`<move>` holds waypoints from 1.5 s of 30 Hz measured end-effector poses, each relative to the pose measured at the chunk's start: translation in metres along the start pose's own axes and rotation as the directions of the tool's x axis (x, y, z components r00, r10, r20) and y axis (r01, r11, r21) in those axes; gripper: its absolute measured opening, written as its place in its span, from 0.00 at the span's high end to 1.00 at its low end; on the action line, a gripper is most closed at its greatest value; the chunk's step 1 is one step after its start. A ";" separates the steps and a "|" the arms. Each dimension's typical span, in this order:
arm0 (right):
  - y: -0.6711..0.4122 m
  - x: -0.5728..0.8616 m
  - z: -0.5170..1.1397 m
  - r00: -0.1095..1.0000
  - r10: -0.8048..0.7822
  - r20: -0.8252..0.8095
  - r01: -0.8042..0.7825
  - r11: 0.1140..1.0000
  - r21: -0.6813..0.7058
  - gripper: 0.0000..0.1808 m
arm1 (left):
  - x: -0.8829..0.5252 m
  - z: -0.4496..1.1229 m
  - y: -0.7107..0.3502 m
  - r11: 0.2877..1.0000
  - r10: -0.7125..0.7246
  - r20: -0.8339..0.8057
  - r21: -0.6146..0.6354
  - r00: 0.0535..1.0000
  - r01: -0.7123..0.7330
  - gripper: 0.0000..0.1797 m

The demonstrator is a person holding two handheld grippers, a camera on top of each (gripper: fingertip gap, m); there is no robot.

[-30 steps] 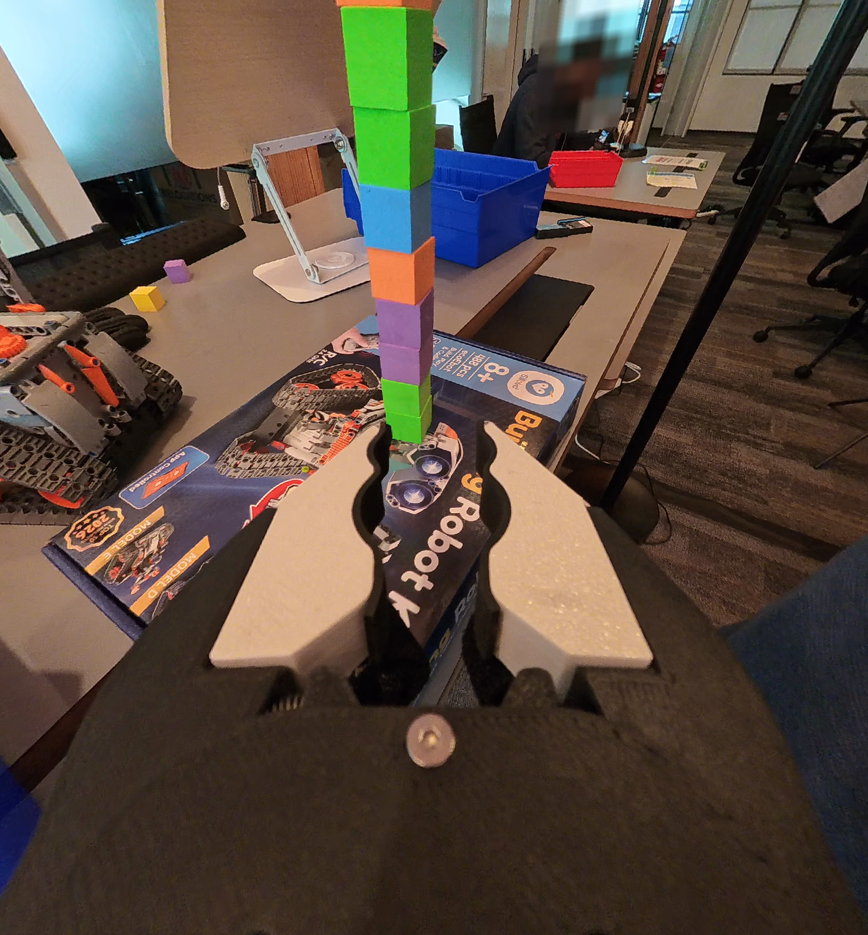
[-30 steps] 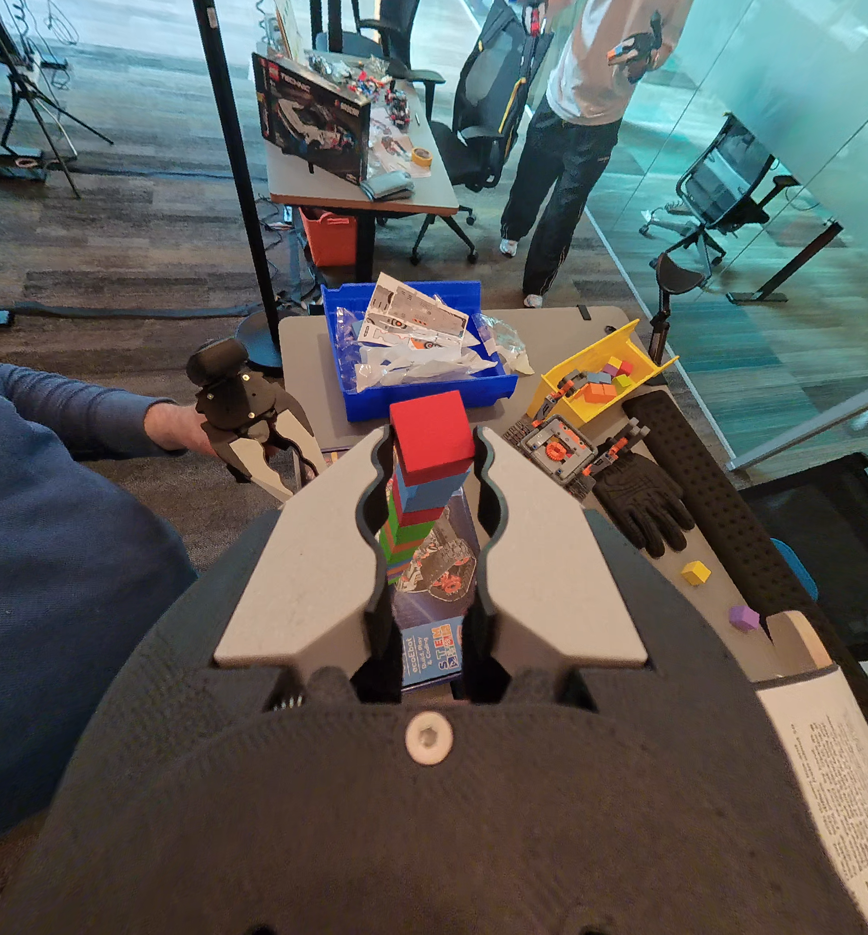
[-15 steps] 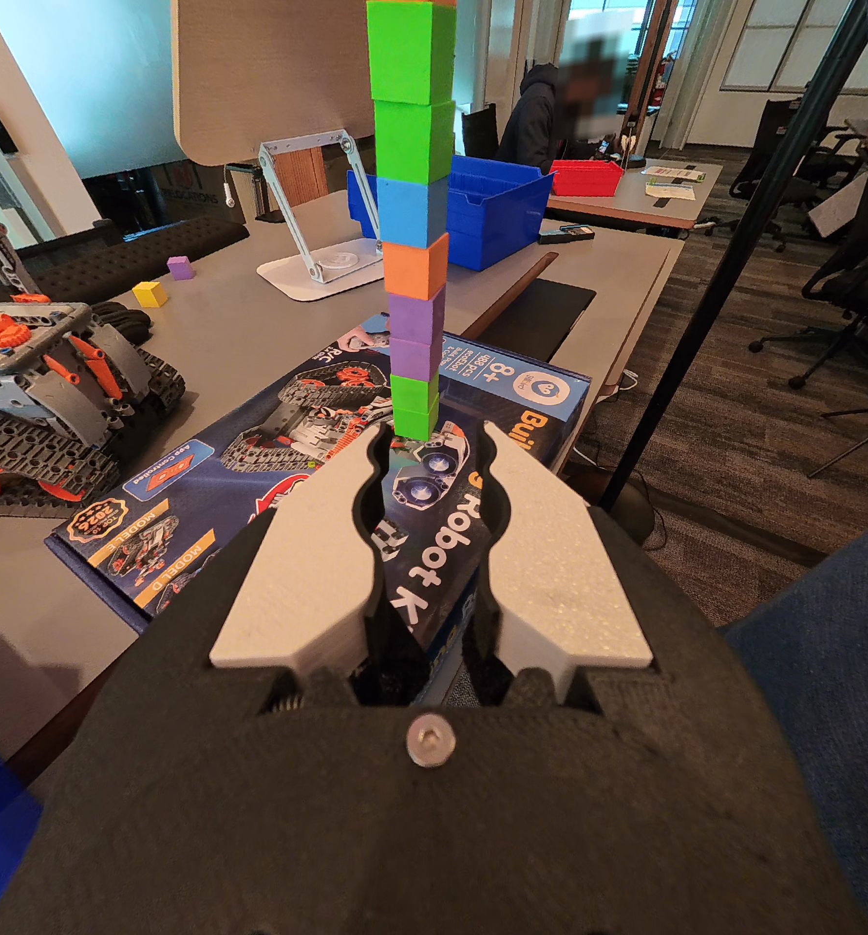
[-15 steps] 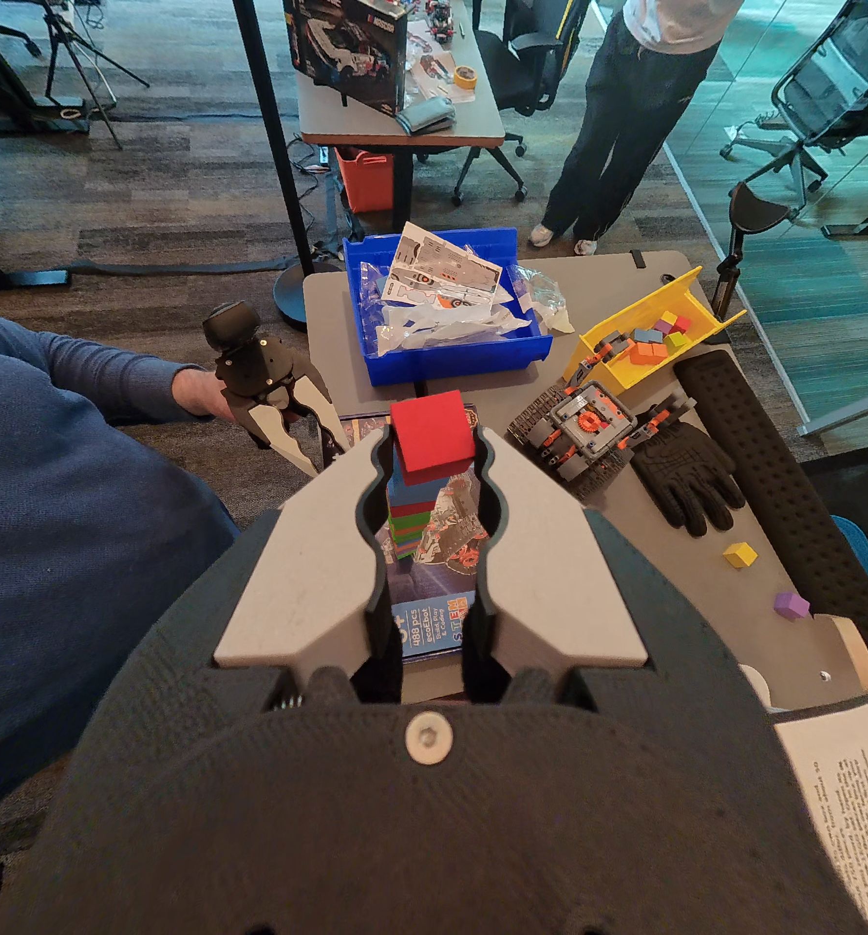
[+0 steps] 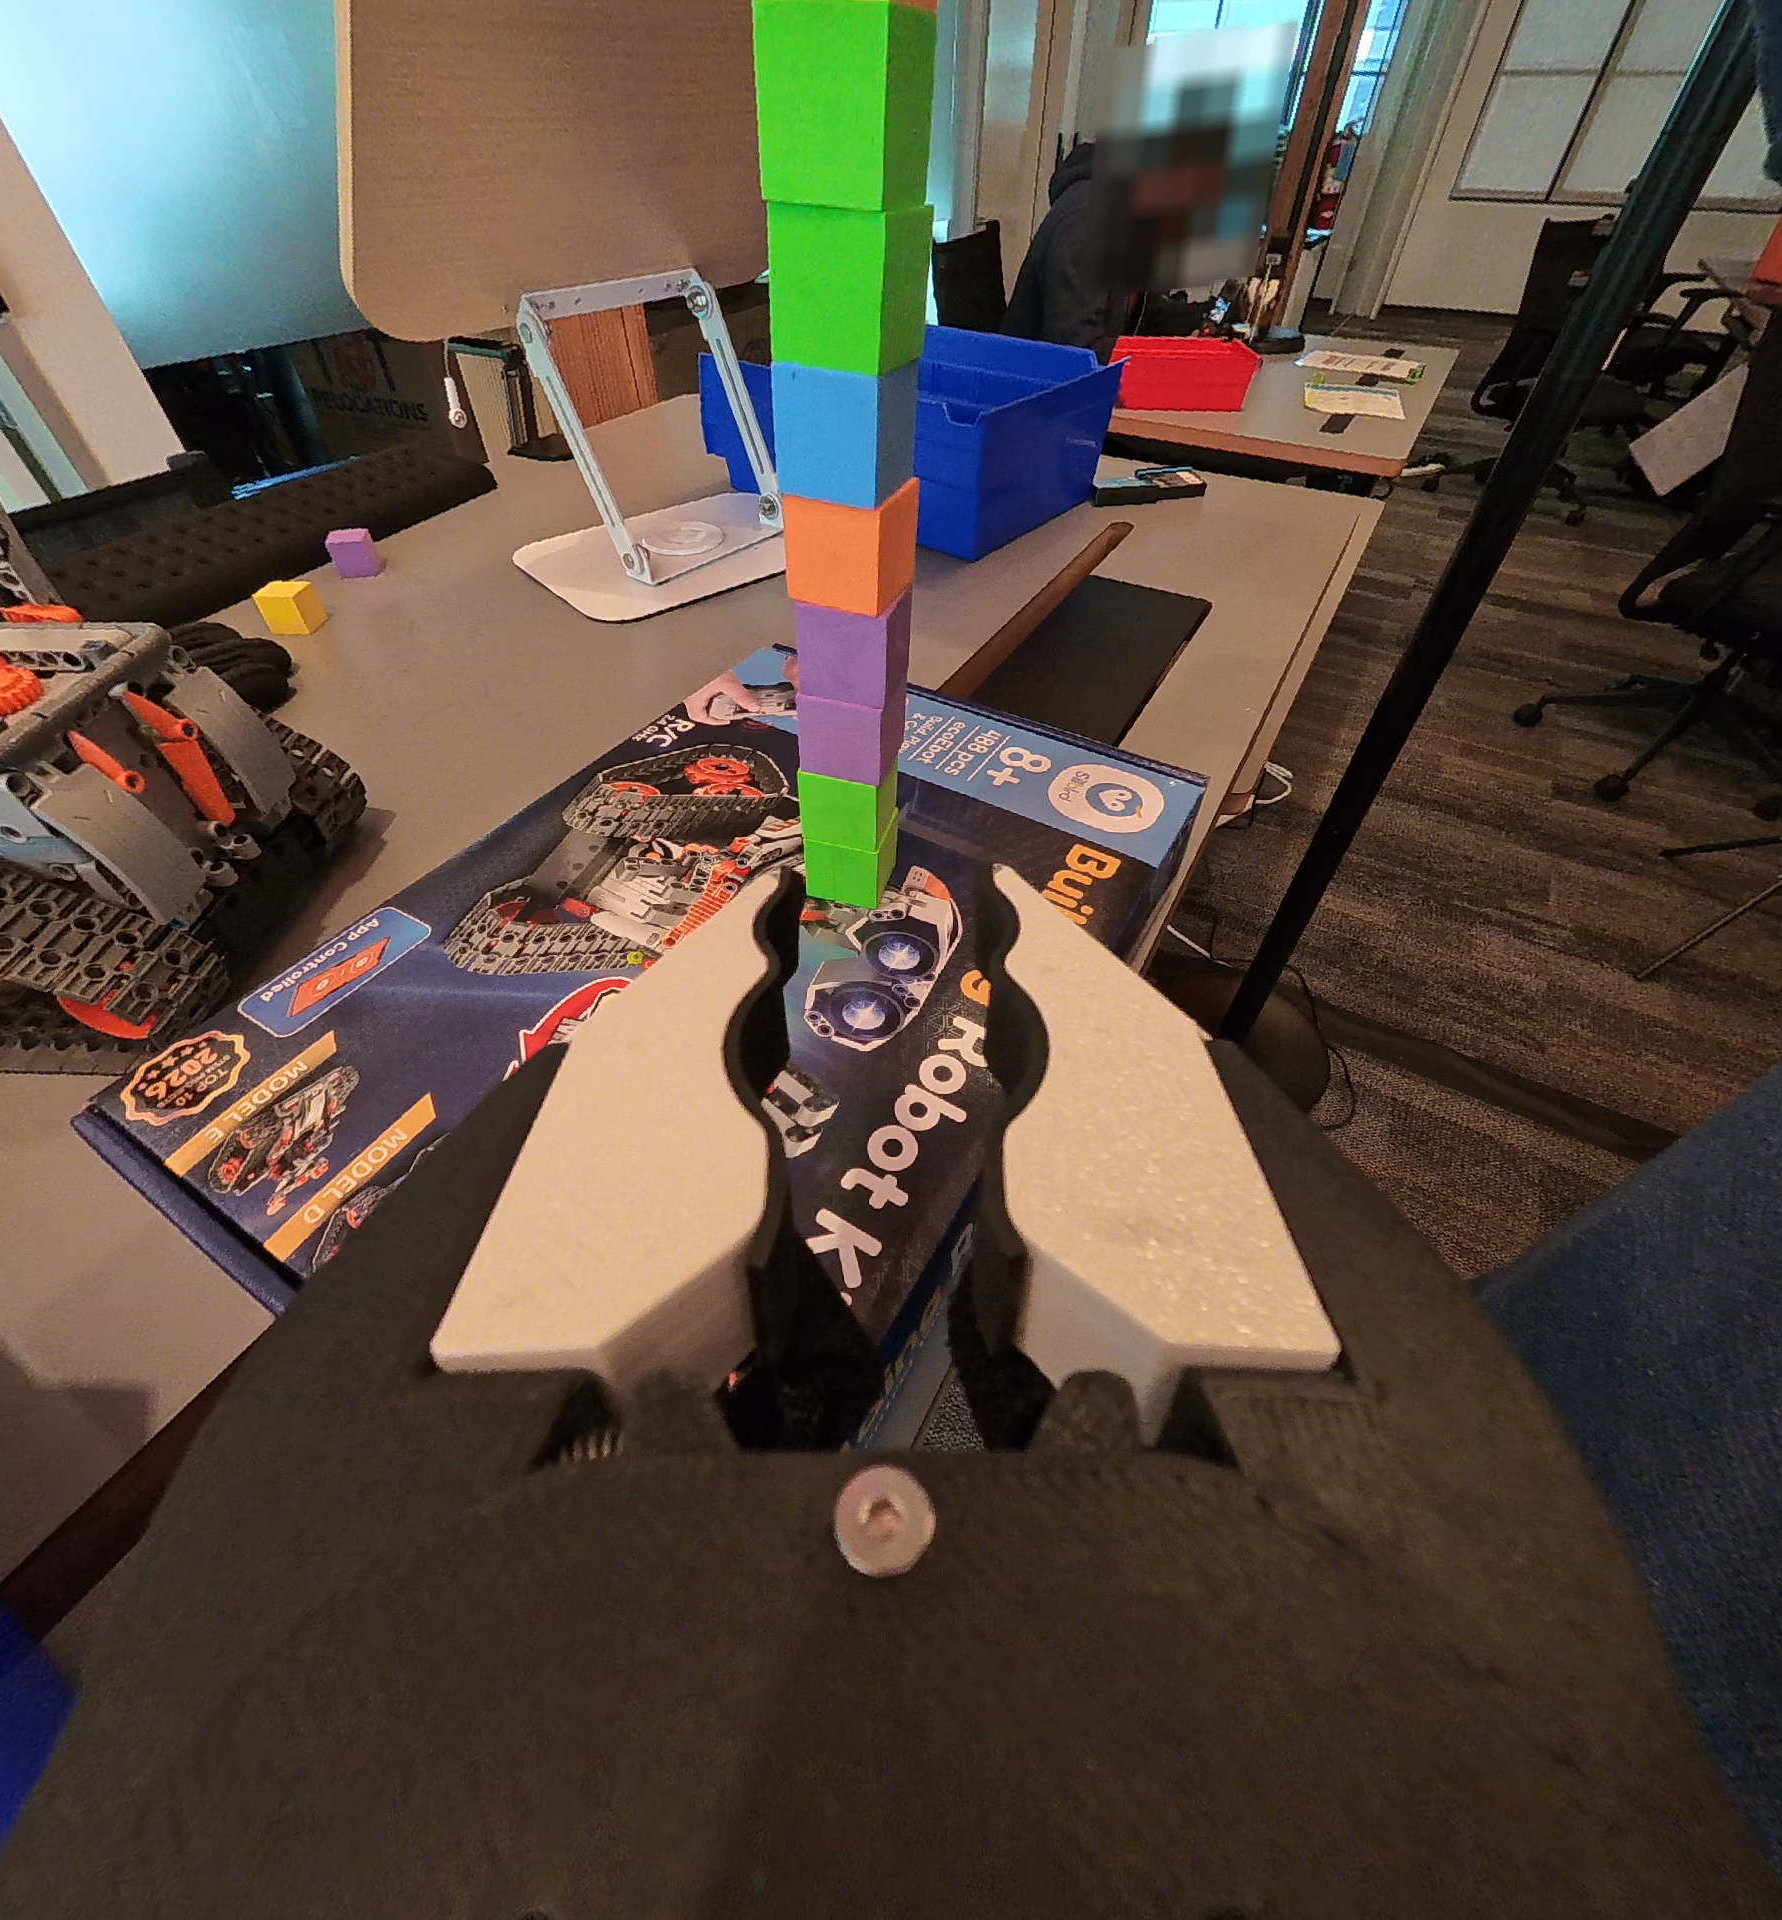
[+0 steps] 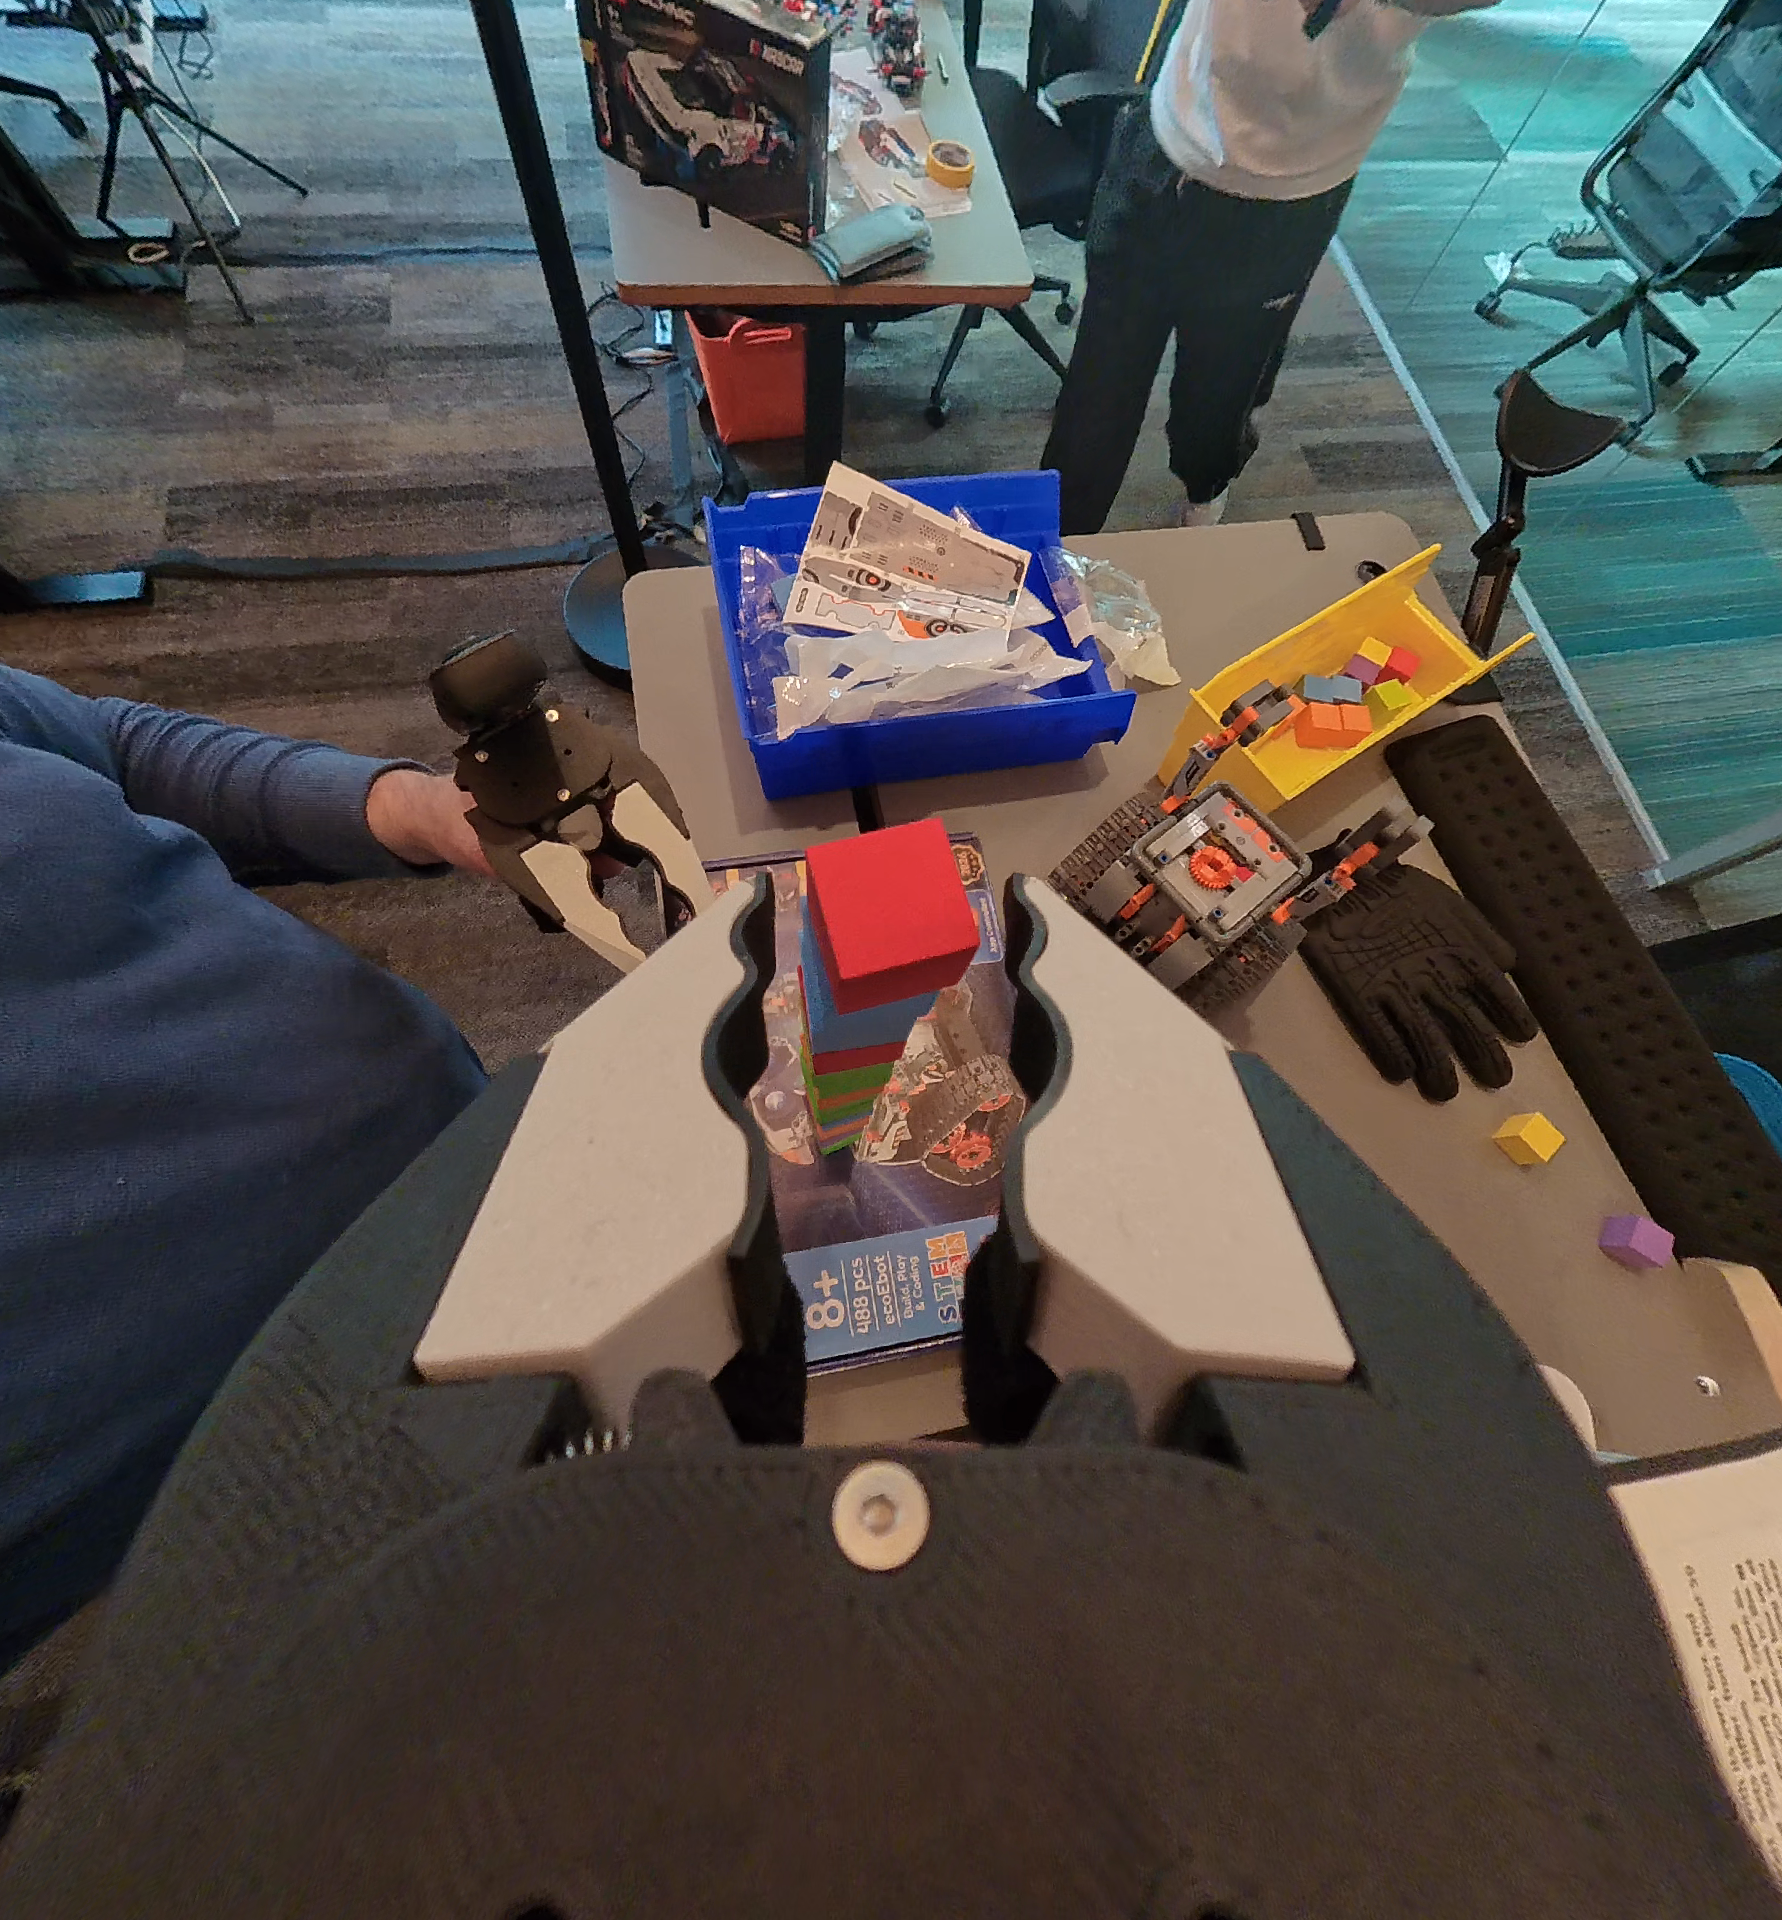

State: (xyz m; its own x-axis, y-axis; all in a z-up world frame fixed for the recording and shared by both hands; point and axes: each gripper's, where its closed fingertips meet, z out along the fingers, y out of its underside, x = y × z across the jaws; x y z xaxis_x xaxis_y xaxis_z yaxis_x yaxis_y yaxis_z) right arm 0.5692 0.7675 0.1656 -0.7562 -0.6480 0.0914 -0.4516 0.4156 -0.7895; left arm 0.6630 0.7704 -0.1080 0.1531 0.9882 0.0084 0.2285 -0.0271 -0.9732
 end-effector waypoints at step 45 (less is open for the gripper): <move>0.355 0.436 0.267 0.668 0.272 -0.693 -0.420 0.906 -0.049 0.71 | -0.055 0.030 0.033 0.984 -0.085 0.180 -0.137 0.980 0.111 0.82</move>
State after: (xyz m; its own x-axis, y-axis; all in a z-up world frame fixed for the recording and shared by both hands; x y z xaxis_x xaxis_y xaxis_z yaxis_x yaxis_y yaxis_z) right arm 0.2055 0.4625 -0.2371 -0.9557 0.1228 0.2675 -0.1153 0.6800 -0.7241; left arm 0.6329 0.7198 -0.1475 -0.0424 0.9979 0.0499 0.3736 0.0621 -0.9255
